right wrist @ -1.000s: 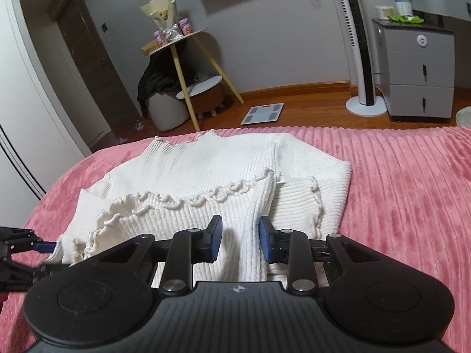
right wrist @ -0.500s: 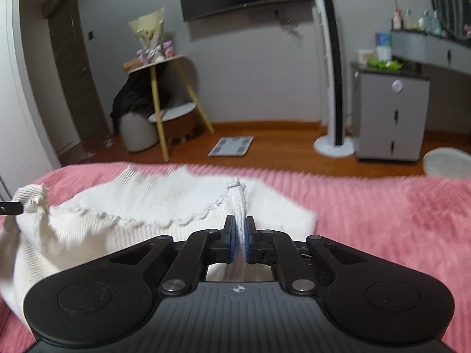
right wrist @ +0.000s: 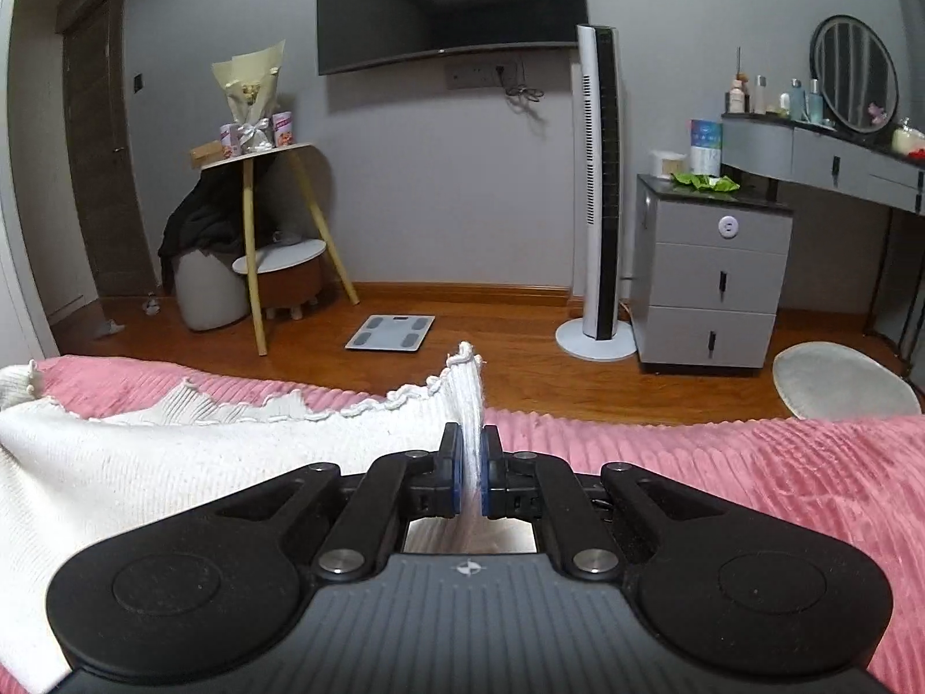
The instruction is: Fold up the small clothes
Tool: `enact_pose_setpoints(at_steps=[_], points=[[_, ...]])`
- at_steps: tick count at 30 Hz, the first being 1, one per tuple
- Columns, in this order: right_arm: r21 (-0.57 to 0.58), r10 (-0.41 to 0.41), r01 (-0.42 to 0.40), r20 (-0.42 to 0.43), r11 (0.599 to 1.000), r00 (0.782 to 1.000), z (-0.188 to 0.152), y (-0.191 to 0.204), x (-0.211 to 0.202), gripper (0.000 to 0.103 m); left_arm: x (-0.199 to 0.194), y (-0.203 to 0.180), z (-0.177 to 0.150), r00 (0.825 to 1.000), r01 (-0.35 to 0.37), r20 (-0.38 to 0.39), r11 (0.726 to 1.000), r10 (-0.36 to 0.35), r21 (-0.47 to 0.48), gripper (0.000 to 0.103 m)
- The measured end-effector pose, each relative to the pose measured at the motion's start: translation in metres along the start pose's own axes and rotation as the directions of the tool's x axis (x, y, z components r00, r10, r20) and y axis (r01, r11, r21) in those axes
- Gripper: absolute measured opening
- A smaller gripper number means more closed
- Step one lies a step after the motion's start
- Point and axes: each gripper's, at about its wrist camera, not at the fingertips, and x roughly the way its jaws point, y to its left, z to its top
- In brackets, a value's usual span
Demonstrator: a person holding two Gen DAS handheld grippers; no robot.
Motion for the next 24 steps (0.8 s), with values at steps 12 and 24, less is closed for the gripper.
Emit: enact_pose_setpoints(at_steps=[12, 24], points=[[-0.002, -0.057, 0.057, -0.002, 0.998, 0.998, 0.005, 0.004, 0.035, 0.005, 0.041, -0.016, 0.014, 0.998, -0.067, 0.009, 0.985, 0.066, 0.156, 0.013], [-0.084, -0.110, 0.112, 0.032, 0.990, 0.993, 0.001, 0.019, 0.057, 0.005, 0.058, 0.000, 0.009, 0.990, -0.131, 0.061, 0.990, 0.128, 0.056, 0.007]])
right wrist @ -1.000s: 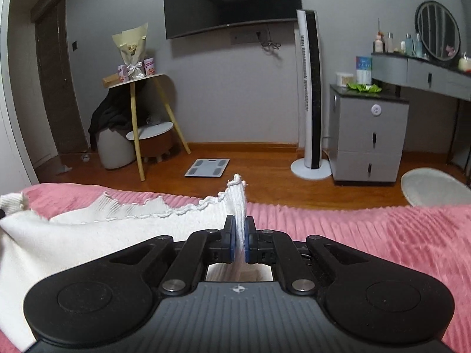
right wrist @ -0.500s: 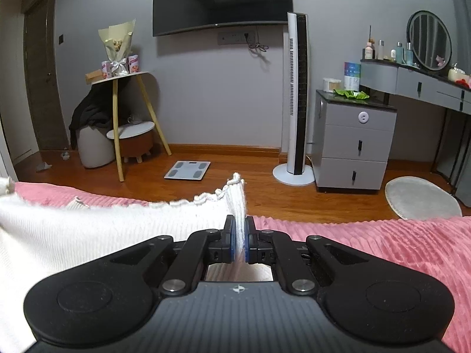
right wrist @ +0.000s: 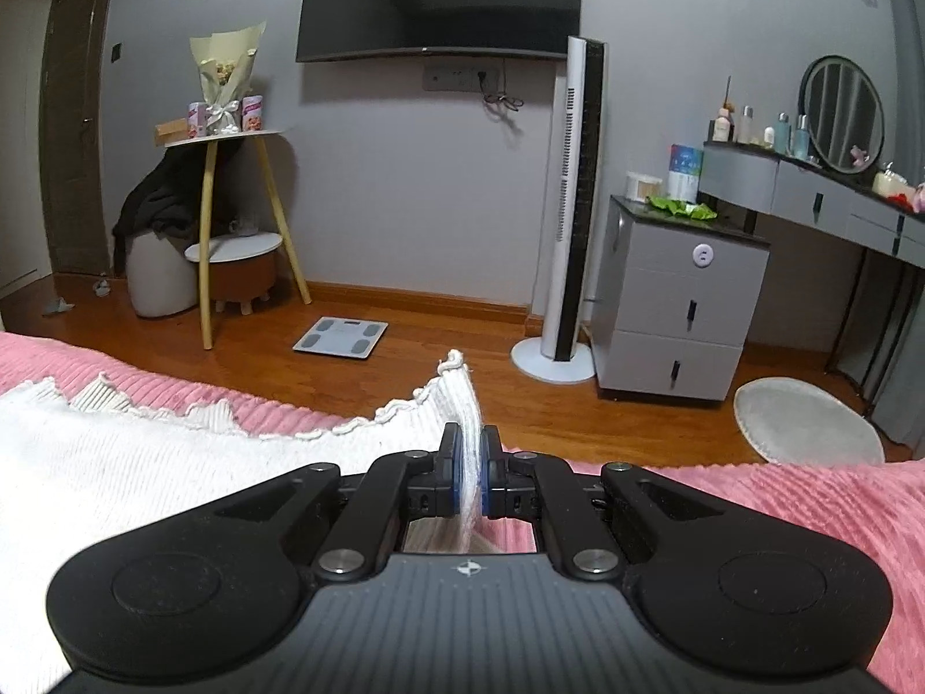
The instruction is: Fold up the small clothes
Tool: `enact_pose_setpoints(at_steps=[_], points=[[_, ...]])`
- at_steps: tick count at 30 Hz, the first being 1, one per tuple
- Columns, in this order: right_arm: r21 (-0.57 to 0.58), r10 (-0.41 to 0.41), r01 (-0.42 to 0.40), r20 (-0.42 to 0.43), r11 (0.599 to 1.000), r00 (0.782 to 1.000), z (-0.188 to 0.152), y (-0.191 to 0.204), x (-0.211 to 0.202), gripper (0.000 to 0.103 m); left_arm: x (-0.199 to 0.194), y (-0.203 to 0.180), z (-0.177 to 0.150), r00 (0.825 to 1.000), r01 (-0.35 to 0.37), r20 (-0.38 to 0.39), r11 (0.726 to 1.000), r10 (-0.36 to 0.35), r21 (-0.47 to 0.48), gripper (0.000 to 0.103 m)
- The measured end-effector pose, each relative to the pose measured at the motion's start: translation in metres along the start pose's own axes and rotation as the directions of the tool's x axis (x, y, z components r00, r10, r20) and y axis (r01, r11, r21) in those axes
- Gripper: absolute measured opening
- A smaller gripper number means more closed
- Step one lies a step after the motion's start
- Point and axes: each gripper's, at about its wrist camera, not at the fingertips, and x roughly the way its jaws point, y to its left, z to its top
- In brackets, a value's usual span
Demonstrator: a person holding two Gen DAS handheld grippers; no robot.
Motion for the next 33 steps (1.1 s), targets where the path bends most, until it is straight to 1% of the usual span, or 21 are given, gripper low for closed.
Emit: enact_pose_setpoints(at_steps=[1, 3, 4, 6, 8, 10, 13, 14, 15, 16, 18, 19, 20, 21, 22, 24, 26, 30, 31, 32, 33], points=[[-0.002, -0.002, 0.002, -0.007, 1.000, 1.000, 0.000, 0.002, 0.003, 0.005, 0.003, 0.001, 0.001, 1.000, -0.006, -0.031, 1.000, 0.006, -0.007, 0.009], [-0.026, -0.021, 0.019, -0.066, 0.999, 0.998, -0.002, 0.006, 0.012, 0.008, 0.004, 0.003, -0.006, 0.995, 0.015, -0.096, 1.000, -0.017, -0.025, 0.042], [-0.022, -0.018, 0.015, -0.124, 1.000, 0.992, -0.004, 0.006, 0.016, 0.013, 0.002, 0.004, -0.010, 0.991, 0.050, -0.119, 0.998, -0.053, -0.030, 0.048], [0.069, 0.057, -0.044, -0.195, 0.997, 0.979, -0.009, -0.004, 0.013, 0.023, -0.004, 0.002, -0.018, 0.985, 0.096, -0.143, 0.995, -0.094, 0.002, 0.065], [0.154, 0.164, -0.134, -0.204, 0.979, 0.965, -0.015, -0.015, 0.001, 0.036, -0.005, -0.004, -0.026, 0.980, 0.113, -0.174, 0.992, -0.101, 0.063, 0.073], [0.172, 0.206, -0.170, -0.221, 0.970, 0.953, -0.018, -0.020, -0.003, 0.037, 0.001, -0.011, -0.033, 0.975, 0.117, -0.200, 0.989, -0.097, 0.088, 0.072], [0.215, 0.234, -0.182, -0.247, 0.960, 0.940, -0.017, -0.021, 0.004, 0.037, 0.010, -0.019, -0.034, 0.974, 0.098, -0.209, 0.993, -0.084, 0.060, 0.064], [0.230, 0.245, -0.188, -0.252, 0.955, 0.936, -0.016, -0.021, 0.007, 0.037, 0.011, -0.020, -0.034, 0.976, 0.084, -0.207, 0.995, -0.070, 0.060, 0.057], [0.240, 0.245, -0.183, -0.262, 0.953, 0.933, -0.014, -0.021, 0.012, 0.036, 0.014, -0.020, -0.035, 0.978, 0.070, -0.203, 0.996, -0.057, 0.059, 0.044], [0.241, 0.224, -0.156, -0.283, 0.958, 0.933, -0.012, -0.019, 0.017, 0.036, 0.016, -0.020, -0.034, 0.978, 0.069, -0.201, 0.996, -0.057, 0.055, 0.039], [0.264, 0.233, -0.155, -0.294, 0.952, 0.927, -0.010, -0.022, 0.023, 0.036, 0.019, -0.020, -0.033, 0.979, 0.054, -0.200, 0.998, -0.045, 0.040, 0.018], [0.279, 0.250, -0.167, -0.298, 0.946, 0.921, -0.011, -0.022, 0.026, 0.029, 0.021, -0.019, -0.032, 0.979, 0.053, -0.200, 0.998, -0.045, 0.035, 0.016], [0.284, 0.264, -0.181, -0.292, 0.942, 0.919, -0.012, -0.023, 0.027, 0.012, 0.021, -0.020, -0.032, 0.980, 0.052, -0.192, 0.998, -0.044, 0.035, 0.014], [0.276, 0.278, -0.200, -0.281, 0.940, 0.919, -0.012, -0.022, 0.028, 0.007, 0.019, -0.021, -0.032, 0.984, 0.037, -0.178, 0.998, -0.029, 0.043, 0.013], [0.243, 0.257, -0.193, -0.268, 0.951, 0.928, -0.011, -0.019, 0.025, 0.007, 0.017, -0.023, -0.031, 0.986, 0.028, -0.165, 0.998, -0.020, 0.050, 0.012], [0.156, 0.182, -0.153, -0.194, 0.976, 0.964, -0.007, -0.013, 0.014, 0.006, 0.014, -0.028, -0.030, 0.992, 0.000, -0.129, 0.997, 0.010, 0.076, 0.012], [0.116, 0.125, -0.110, -0.130, 0.987, 0.984, -0.005, -0.009, 0.005, 0.006, 0.013, -0.034, -0.031, 0.994, -0.033, -0.104, 0.993, 0.045, 0.117, 0.012], [-0.083, -0.002, -0.005, -0.088, 0.997, 0.996, -0.016, 0.015, 0.006, 0.006, 0.020, -0.041, -0.033, 0.987, -0.109, -0.102, 0.982, 0.126, 0.157, 0.014], [-0.114, -0.019, 0.007, -0.107, 0.993, 0.994, -0.019, 0.019, 0.010, 0.006, 0.022, -0.044, -0.035, 0.981, -0.142, -0.107, 0.973, 0.164, 0.183, 0.024], [-0.145, -0.042, 0.021, -0.144, 0.989, 0.989, -0.023, 0.023, 0.016, 0.008, 0.023, -0.047, -0.038, 0.974, -0.173, -0.107, 0.963, 0.198, 0.208, 0.039], [-0.171, -0.063, 0.032, -0.176, 0.985, 0.982, -0.026, 0.025, 0.019, 0.009, 0.021, -0.049, -0.039, 0.970, -0.196, -0.102, 0.954, 0.223, 0.226, 0.044]])
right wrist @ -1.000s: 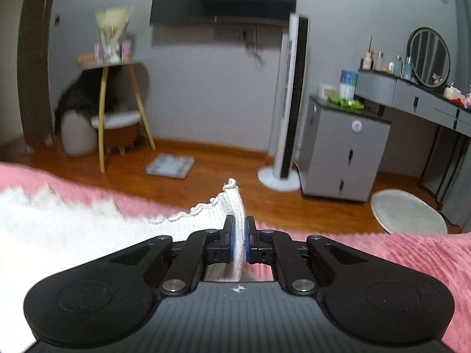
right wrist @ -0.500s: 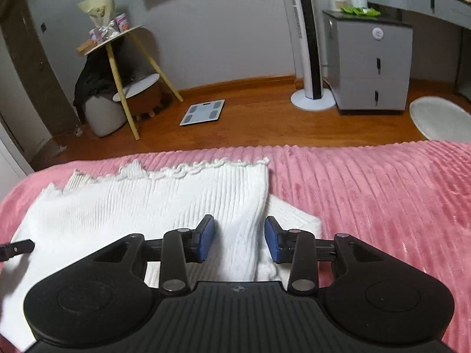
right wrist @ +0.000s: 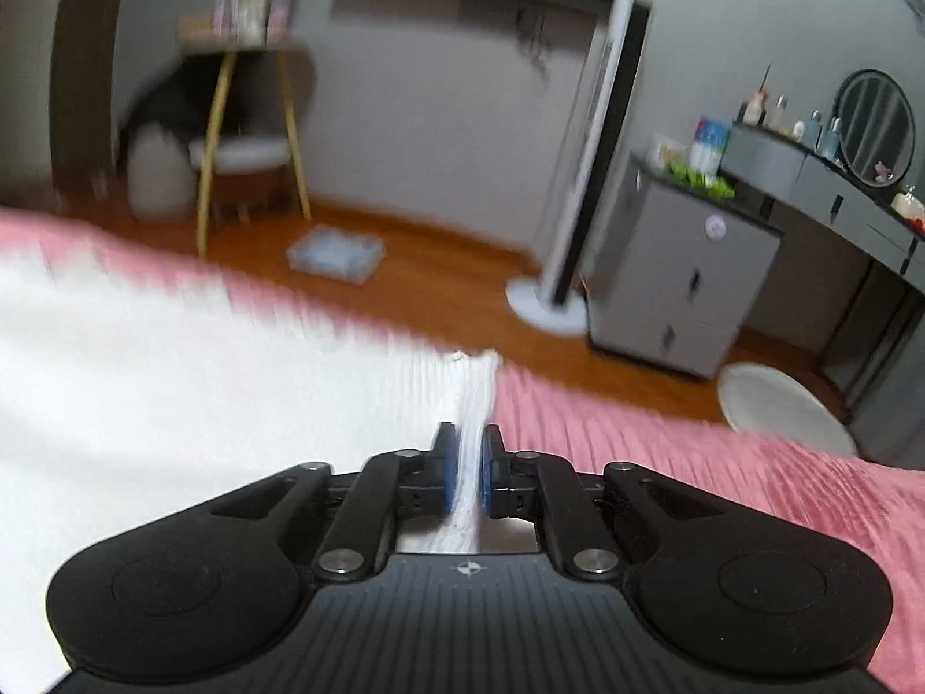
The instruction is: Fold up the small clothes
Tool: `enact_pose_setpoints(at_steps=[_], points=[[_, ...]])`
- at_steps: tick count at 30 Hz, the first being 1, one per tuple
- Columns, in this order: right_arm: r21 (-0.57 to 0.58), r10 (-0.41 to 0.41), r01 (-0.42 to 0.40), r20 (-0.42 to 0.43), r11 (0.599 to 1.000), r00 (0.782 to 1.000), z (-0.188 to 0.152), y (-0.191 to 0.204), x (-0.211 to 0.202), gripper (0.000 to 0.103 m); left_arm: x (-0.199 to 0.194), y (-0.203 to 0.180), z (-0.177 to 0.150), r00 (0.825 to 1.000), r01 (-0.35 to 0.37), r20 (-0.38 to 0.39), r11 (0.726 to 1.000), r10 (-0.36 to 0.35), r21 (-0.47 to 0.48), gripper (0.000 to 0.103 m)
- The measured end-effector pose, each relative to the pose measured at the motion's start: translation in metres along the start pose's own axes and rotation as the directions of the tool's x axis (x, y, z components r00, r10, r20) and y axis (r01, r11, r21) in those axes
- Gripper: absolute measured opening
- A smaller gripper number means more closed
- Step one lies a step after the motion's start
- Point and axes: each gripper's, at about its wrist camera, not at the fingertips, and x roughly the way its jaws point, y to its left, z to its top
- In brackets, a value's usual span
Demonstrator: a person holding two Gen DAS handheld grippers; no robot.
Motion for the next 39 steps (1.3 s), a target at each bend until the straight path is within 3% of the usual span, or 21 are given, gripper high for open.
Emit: enact_pose_setpoints(at_steps=[1, 3, 5, 8, 10, 12, 16, 19, 20, 22, 23, 24, 29, 31, 33, 34, 35, 36, 38, 39], points=[[-0.001, -0.004, 0.004, 0.006, 1.000, 1.000, -0.002, 0.000, -0.005, 0.011, -0.006, -0.001, -0.001, 1.000, -0.002, 0.007, 1.000, 0.002, 0.012, 0.045], [0.026, 0.007, -0.008, 0.051, 1.000, 0.999, -0.005, -0.002, -0.028, 0.019, -0.025, 0.006, -0.006, 0.999, 0.042, 0.016, 0.999, -0.042, -0.005, 0.062], [0.072, 0.044, -0.051, 0.094, 0.996, 0.995, -0.016, -0.005, -0.059, 0.036, -0.049, 0.023, -0.021, 0.995, 0.098, 0.037, 0.990, -0.095, -0.097, 0.073], [0.166, 0.101, -0.121, 0.120, 0.979, 0.988, -0.048, -0.010, -0.106, 0.053, -0.075, 0.046, -0.054, 0.986, 0.164, 0.025, 0.960, -0.163, -0.226, 0.072], [0.243, 0.147, -0.165, 0.091, 0.956, 0.985, -0.066, -0.017, -0.123, 0.056, -0.085, 0.052, -0.076, 0.986, 0.161, 0.008, 0.958, -0.164, -0.239, 0.073], [0.345, 0.206, -0.208, 0.044, 0.915, 0.978, -0.086, -0.024, -0.130, 0.056, -0.090, 0.053, -0.091, 0.987, 0.154, 0.001, 0.959, -0.159, -0.236, 0.072], [0.514, 0.336, -0.289, 0.001, 0.808, 0.942, -0.102, -0.040, -0.121, 0.048, -0.097, 0.055, -0.099, 0.979, 0.199, 0.012, 0.932, -0.205, -0.303, 0.069], [0.603, 0.363, -0.293, 0.006, 0.742, 0.932, -0.110, -0.049, -0.113, 0.036, -0.093, 0.050, -0.106, 0.972, 0.224, 0.008, 0.920, -0.234, -0.322, 0.057], [0.629, 0.379, -0.297, 0.003, 0.719, 0.925, -0.113, -0.050, -0.108, 0.031, -0.091, 0.048, -0.106, 0.973, 0.219, -0.003, 0.922, -0.232, -0.318, 0.047], [0.652, 0.400, -0.310, 0.010, 0.692, 0.916, -0.116, -0.049, -0.103, 0.019, -0.089, 0.045, -0.106, 0.975, 0.212, 0.002, 0.926, -0.222, -0.314, 0.038], [0.642, 0.405, -0.320, 0.016, 0.697, 0.914, -0.117, -0.047, -0.103, 0.018, -0.090, 0.045, -0.106, 0.975, 0.211, 0.005, 0.925, -0.221, -0.317, 0.023], [0.622, 0.393, -0.318, 0.017, 0.715, 0.919, -0.116, -0.045, -0.104, 0.017, -0.091, 0.046, -0.105, 0.975, 0.210, 0.002, 0.923, -0.221, -0.324, 0.018], [0.487, 0.212, -0.211, 0.053, 0.848, 0.976, -0.105, -0.037, -0.121, 0.013, -0.111, 0.053, -0.098, 0.981, 0.190, 0.036, 0.914, -0.190, -0.359, 0.015], [0.413, 0.138, -0.143, 0.041, 0.900, 0.990, -0.105, -0.029, -0.122, 0.012, -0.099, 0.052, -0.101, 0.986, 0.148, -0.017, 0.925, -0.165, -0.350, 0.016], [0.340, 0.112, -0.102, -0.008, 0.935, 0.994, -0.111, -0.019, -0.111, 0.012, -0.086, 0.052, -0.106, 0.984, 0.130, -0.065, 0.922, -0.164, -0.365, 0.023], [0.313, 0.111, -0.100, -0.017, 0.945, 0.994, -0.115, -0.015, -0.108, 0.012, -0.089, 0.050, -0.107, 0.987, 0.123, -0.050, 0.928, -0.150, -0.351, 0.025], [0.285, 0.100, -0.093, -0.010, 0.954, 0.995, -0.113, -0.014, -0.110, 0.016, -0.092, 0.047, -0.106, 0.990, 0.112, -0.044, 0.938, -0.134, -0.329, 0.035], [0.270, 0.093, -0.086, -0.013, 0.959, 0.996, -0.110, -0.014, -0.113, 0.020, -0.095, 0.045, -0.106, 0.993, 0.093, -0.044, 0.945, -0.113, -0.315, 0.046], [0.303, 0.085, -0.081, 0.000, 0.949, 0.996, -0.104, -0.021, -0.120, 0.035, -0.097, 0.047, -0.107, 0.993, 0.088, -0.047, 0.947, -0.108, -0.310, 0.051], [0.319, 0.080, -0.078, 0.007, 0.945, 0.997, -0.102, -0.023, -0.125, 0.035, -0.097, 0.049, -0.107, 0.992, 0.093, -0.054, 0.943, -0.116, -0.319, 0.056]])
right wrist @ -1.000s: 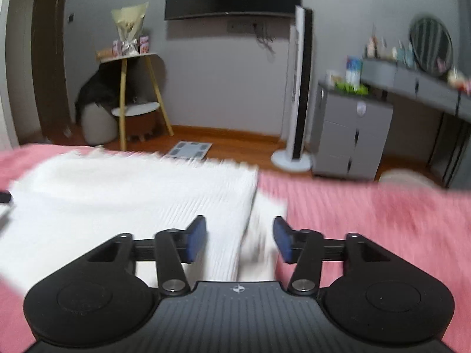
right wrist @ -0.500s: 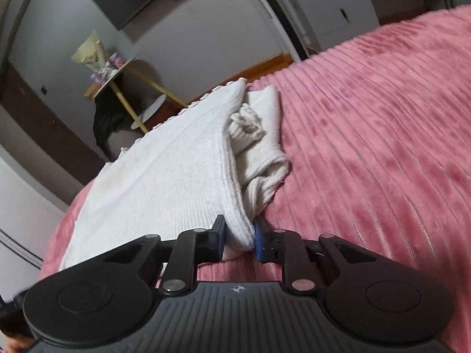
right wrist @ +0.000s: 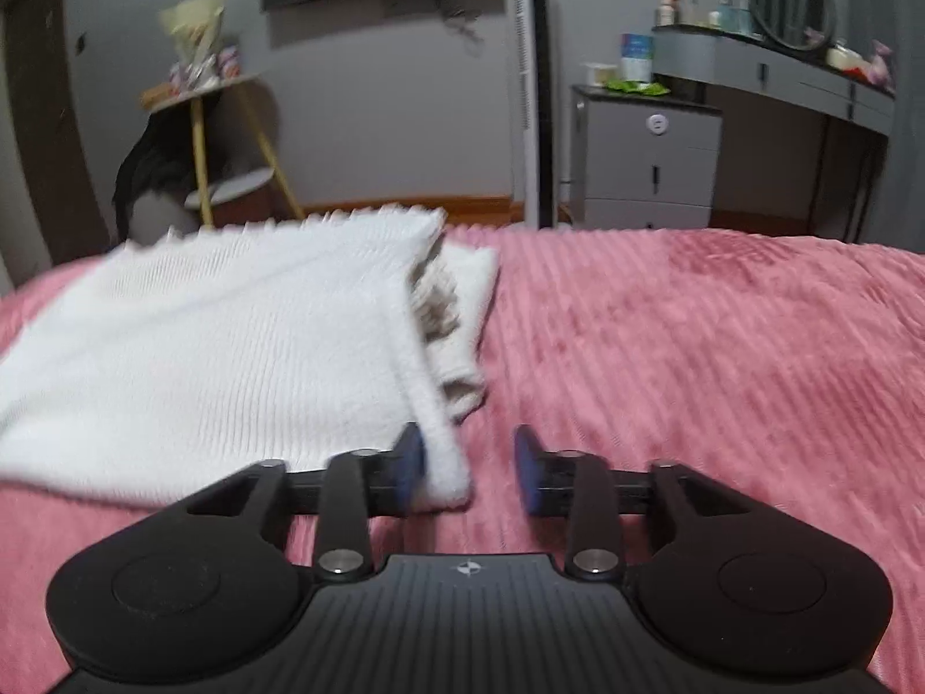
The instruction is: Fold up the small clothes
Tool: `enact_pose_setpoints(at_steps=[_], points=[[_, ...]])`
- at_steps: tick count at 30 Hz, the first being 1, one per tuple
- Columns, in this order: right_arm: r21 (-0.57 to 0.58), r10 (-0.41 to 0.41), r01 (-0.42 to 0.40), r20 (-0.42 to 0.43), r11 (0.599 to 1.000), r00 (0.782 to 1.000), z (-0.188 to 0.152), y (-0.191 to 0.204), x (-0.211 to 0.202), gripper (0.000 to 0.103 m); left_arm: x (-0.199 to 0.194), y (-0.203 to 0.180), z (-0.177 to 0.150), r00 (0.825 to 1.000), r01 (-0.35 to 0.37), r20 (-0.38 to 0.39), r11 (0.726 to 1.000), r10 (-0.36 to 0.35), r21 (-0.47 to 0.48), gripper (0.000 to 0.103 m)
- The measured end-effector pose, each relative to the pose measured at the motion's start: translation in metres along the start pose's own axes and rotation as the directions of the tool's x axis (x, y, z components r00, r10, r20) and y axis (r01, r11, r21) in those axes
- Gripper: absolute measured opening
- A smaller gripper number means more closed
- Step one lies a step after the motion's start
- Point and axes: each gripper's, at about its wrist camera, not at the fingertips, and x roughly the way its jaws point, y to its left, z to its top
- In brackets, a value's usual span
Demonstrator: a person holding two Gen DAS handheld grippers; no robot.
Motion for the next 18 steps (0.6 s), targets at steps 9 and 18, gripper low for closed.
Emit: enact_pose_setpoints(at_steps=[9, 18], points=[[-0.119, 0.014, 0.000, 0.115, 0.993, 0.993, 0.017, 0.054, -0.023, 0.038, -0.010, 0.021, 0.010, 1.000, 0.017, -0.005, 0.998, -0.017, -0.067, 0.069], [-0.157, 0.105, -0.094, 0.062, 0.983, 0.993, -0.005, 0.085, 0.005, 0.045, -0.008, 0.041, 0.018, 0.991, 0.136, 0.019, 0.981, -0.134, -0.141, 0.082]])
